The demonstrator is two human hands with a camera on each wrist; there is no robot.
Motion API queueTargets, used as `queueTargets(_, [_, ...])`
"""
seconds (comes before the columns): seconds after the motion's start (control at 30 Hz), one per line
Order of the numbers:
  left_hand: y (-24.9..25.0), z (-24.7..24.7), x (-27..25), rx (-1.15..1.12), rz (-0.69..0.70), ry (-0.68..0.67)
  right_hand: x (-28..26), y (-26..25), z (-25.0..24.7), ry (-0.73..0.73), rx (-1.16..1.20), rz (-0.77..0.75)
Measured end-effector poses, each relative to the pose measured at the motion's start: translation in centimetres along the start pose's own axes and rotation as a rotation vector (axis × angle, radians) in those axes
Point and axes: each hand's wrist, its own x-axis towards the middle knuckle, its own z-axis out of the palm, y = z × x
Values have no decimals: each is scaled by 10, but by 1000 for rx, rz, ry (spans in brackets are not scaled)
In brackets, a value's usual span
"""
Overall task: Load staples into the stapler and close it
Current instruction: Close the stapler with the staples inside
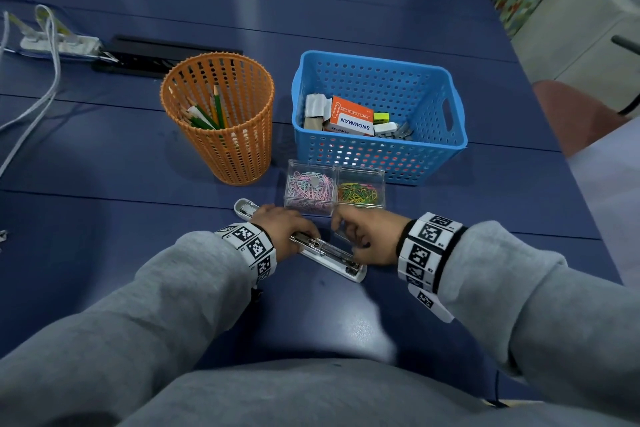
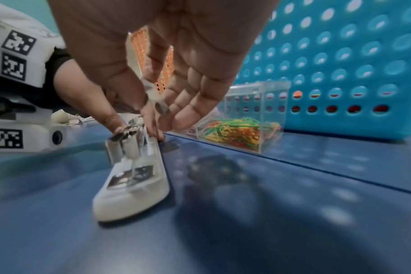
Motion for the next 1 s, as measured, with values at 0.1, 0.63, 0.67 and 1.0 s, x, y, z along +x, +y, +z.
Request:
queueTargets(0.1, [1, -1, 0, 3, -6, -4, -2, 5, 4, 34, -38, 5])
queueTargets(0.63, [3, 0, -1, -81, -106, -44, -4, 0, 21, 101, -220, 109])
queueTargets(0.67, [3, 0, -1, -89, -110, -46, -5, 1, 21, 113, -214, 118])
queueTargets(1.0, [-6, -1, -5, -101, -93, -28, -5, 6, 24, 139, -169, 200])
